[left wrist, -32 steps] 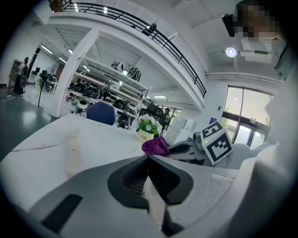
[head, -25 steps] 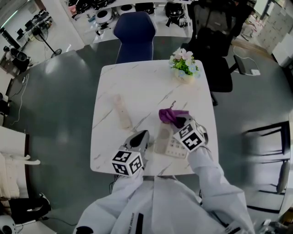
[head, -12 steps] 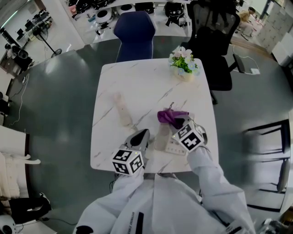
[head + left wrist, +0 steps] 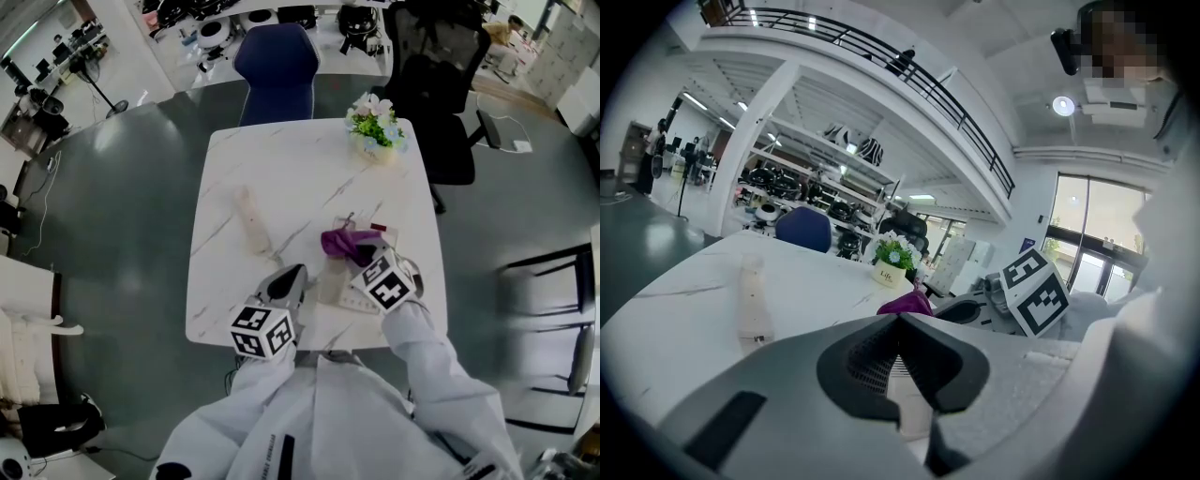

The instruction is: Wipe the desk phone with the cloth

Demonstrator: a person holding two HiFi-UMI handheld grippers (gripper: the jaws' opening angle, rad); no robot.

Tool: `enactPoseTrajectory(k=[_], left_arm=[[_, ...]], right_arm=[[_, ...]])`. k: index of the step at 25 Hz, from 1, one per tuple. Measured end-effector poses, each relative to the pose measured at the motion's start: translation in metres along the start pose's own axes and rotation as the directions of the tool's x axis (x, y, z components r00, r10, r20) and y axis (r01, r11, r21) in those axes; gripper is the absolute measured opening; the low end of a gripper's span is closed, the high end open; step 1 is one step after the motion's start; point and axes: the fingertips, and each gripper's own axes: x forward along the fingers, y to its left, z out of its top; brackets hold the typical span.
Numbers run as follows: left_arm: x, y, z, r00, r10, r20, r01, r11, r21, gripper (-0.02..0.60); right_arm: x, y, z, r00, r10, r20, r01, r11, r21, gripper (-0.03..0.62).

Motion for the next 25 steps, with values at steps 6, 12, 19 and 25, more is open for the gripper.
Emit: enactPoseTrajectory(k=[6, 12, 19, 25], left_arm=[[-0.005, -0.003, -0.002, 1.000, 0.002, 0.004, -0.002, 1.000, 0.000, -0.003], [-0.009, -0.007, -0.004, 1.000, 0.001, 0.006, -0.001, 1.000, 0.004, -0.003], [-0.014, -0.009, -0.008, 1.000, 0.004, 0.006, -0.004, 1.000, 0.006, -0.003], [-0.019, -0.012, -0.008, 1.000, 0.001, 0.008, -0.001, 1.000, 0.007, -0.002]], right_arm=[[-0.002, 0.010, -0.005, 1.000, 0.012, -0.003, -0.012, 1.000, 0.003, 0.041], [-0.004, 0.018, -0.008, 1.000, 0.023, -0.008, -0.023, 1.000, 0.000, 0.041], [-0.005, 0.030, -0.014, 0.999, 0.041, -0.015, -0.041, 0.999, -0.001, 0.041], [-0.008, 0.041, -0.018, 0.998, 0.059, -0.026, -0.059, 0.998, 0.001, 0.041]])
